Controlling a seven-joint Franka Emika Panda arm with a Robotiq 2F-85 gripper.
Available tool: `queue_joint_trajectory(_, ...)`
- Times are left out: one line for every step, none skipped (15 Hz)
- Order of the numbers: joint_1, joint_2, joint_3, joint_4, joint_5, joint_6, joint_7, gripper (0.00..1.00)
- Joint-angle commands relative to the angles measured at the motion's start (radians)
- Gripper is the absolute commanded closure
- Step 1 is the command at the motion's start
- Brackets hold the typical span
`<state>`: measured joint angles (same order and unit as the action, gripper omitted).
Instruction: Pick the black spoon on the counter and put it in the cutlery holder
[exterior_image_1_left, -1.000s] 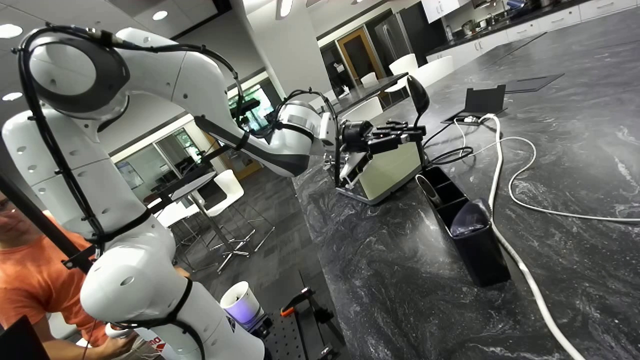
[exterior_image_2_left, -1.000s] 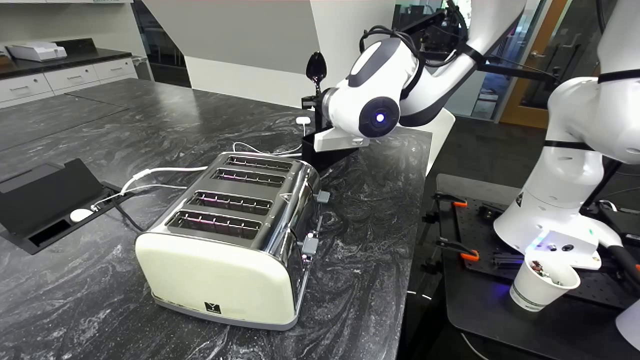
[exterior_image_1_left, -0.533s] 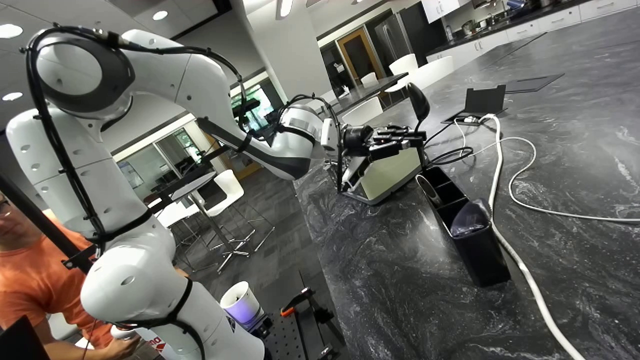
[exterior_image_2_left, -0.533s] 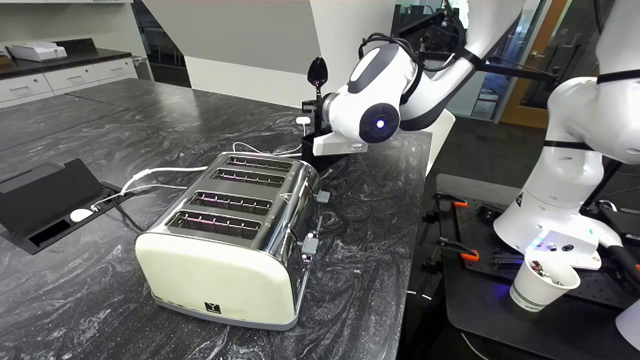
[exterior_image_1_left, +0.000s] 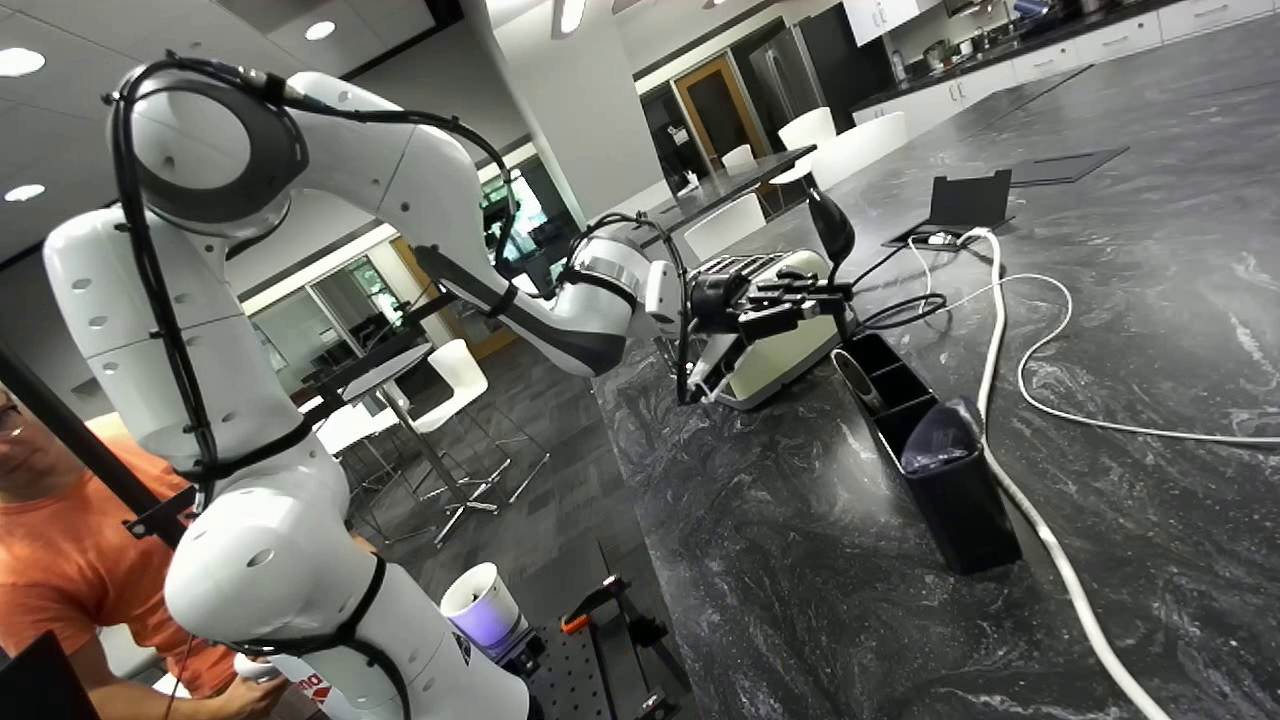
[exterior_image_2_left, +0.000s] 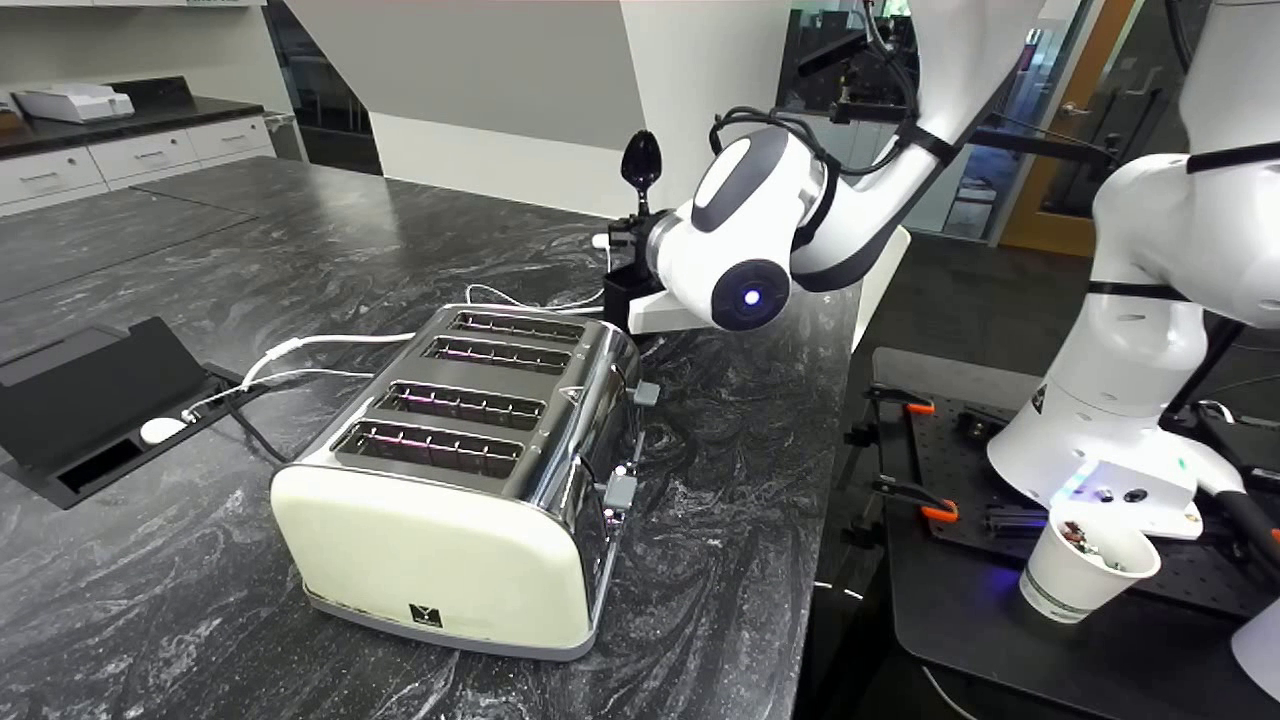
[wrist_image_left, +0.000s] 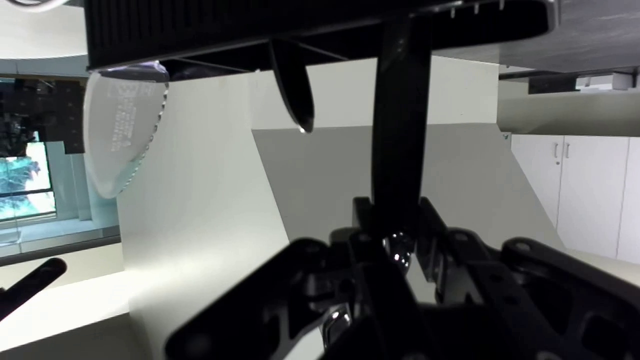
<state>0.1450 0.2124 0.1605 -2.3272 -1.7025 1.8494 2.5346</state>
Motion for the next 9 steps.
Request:
queue_joint_trajectory(0.012,0.039,0.010,0.020,0.004,-0.068,0.025,0.94)
queue_joint_trajectory(0.012,0.045,0.012,0.022,0.009,-0.075,0.023,0.94)
queue_joint_trajectory(0.012,0.046,0.013,0.023,0.013,-0.078,0.019,0.88)
queue_joint_trajectory(0.010,0.042,0.014,0.022,0.019,-0.073,0.015,0.52)
queue_joint_trajectory(0.009,0.039,0.014,0.020,0.020,-0.068,0.010,0.51)
queue_joint_trajectory(0.007,0.030,0.014,0.017,0.024,-0.064,0.008,0.45)
queue_joint_trajectory(0.005,0.024,0.013,0.015,0.028,-0.060,0.004,0.38)
queue_joint_trajectory(0.002,0.017,0.012,0.014,0.033,-0.053,0.000,0.29)
queue_joint_trajectory(0.002,0.014,0.012,0.015,0.043,-0.056,-0.006,0.23)
